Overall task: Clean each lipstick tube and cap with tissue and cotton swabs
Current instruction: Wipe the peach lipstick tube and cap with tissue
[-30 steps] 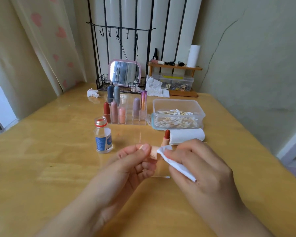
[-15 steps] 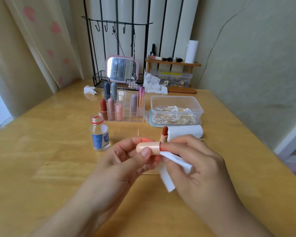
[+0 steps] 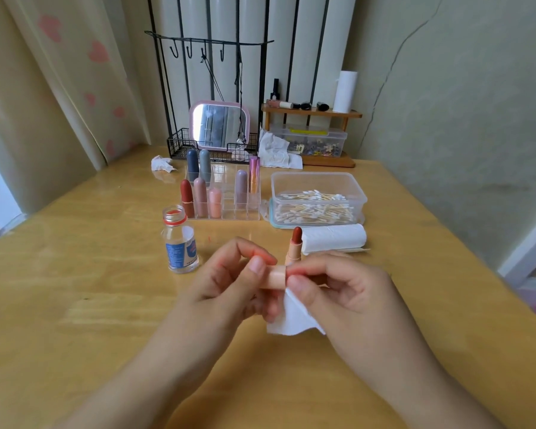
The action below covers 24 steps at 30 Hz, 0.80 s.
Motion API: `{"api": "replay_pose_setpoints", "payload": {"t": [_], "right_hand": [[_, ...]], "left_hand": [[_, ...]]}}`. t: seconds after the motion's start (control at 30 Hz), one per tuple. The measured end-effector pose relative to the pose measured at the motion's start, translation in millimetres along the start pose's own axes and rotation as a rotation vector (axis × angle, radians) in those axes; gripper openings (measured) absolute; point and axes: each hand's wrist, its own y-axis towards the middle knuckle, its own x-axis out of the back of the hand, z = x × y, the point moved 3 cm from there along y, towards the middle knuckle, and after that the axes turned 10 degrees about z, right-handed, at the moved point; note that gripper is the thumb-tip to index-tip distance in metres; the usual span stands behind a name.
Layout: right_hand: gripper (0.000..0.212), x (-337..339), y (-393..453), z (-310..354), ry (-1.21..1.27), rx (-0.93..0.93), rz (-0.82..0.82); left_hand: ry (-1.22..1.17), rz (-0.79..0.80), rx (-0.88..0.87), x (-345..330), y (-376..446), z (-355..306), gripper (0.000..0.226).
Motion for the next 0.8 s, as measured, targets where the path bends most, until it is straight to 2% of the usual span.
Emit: {"api": "replay_pose_setpoints", "payload": {"t": [0.1,0.27,0.33,0.4,0.5,0.57,0.67,0.8], "right_hand": [[0.018,0,0,-3,0.106,-0.113,-0.027],[0.015,4,2,-8,0.176,-0.308,0.01],[0.013,6,2,-9,0.2,-0.316,0.01],[0.017,8,4,-5,0.176,-0.242,-0.014],[0.026,9,4,0,0.089,-0.129,-0.05],[0.029,8,4,2,0.052,-0.111,-0.049],[0.023,6,5,-1,0.145,-0.185,-0.043],[0.022,3,3,-12,0.324,-0.431,0.006]], "left_hand": [[0.102,0.014,-0.023,1,0,-1,0.021],[0.34,0.083,-0.025,4,-1,1,0.018],[0.259,0.088,-0.017,4,0,3,0.025],[0.158,0.046,0.013,4,1,4,0.033],[0.221,0.017,0.036,3,1,4,0.039],[0.237,0.025,0.025,4,1,3,0.034],[0.163,0.059,-0.04,6,2,2,0.031],[0.167,0.098,-0.091,6,3,3,0.026]]}}
